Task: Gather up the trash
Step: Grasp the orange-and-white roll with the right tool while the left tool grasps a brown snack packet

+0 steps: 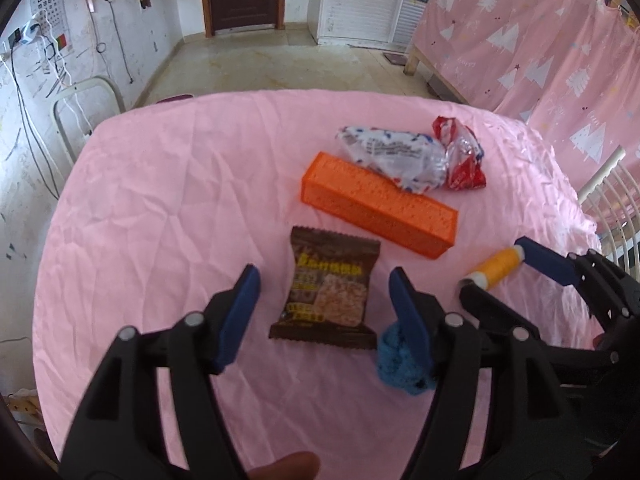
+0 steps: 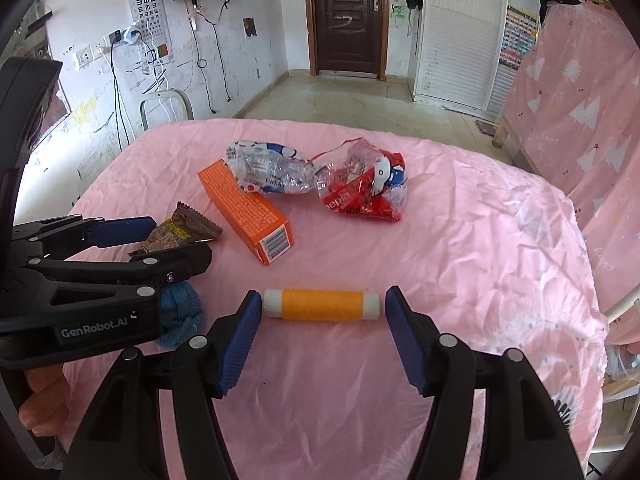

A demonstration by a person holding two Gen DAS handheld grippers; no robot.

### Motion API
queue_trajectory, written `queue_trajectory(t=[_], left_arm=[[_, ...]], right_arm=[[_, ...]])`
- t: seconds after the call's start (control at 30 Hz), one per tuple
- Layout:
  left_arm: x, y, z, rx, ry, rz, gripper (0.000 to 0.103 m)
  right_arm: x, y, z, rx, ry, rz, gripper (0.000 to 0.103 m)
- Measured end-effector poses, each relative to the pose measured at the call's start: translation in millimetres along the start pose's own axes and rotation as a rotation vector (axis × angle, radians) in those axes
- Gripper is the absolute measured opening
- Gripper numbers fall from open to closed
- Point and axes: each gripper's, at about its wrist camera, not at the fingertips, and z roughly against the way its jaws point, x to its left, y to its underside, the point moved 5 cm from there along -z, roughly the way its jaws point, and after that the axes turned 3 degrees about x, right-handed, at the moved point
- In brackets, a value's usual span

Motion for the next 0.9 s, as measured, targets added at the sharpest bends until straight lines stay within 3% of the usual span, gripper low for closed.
queue_trajectory(t=[0.13, 0.2, 0.27, 0.33, 0.6, 0.9], left_arm=[[-2.1, -0.4, -0.7, -0.008, -0.026, -0.012, 0.064], [-2.6, -0.1, -0.9, -0.017, -0.044, -0.019, 0.059], [-7.0, 0.7, -0.5, -0.02, -0.043, -0.021, 0.045], [-7.3, 1.1, -0.2, -0.022, -0.046, -0.024, 0.038], [-8.8, 2.0, 9.1, -0.036, -0.052, -0.012, 0.035], [-15.8, -4.3, 46.0, -0.108, -0.065, -0.012, 0.035]], right_arm=[[0.7, 0.5, -4.6, 0.008, -0.003, -0.003, 0.054], [0.6, 0.8, -5.8, 0.006, 0.0, -0.004, 0.052], [0.1, 1.2, -5.9, 0.001, 0.001, -0.004, 0.047], [0.1, 1.4, -5.7, -0.002, 0.004, 0.002, 0.047], [-2.2, 0.3, 4.6, -0.031, -0.001, -0.009, 0.046], [-28.0, 3.7, 36.3, -0.098, -0.01, -0.051, 0.046]])
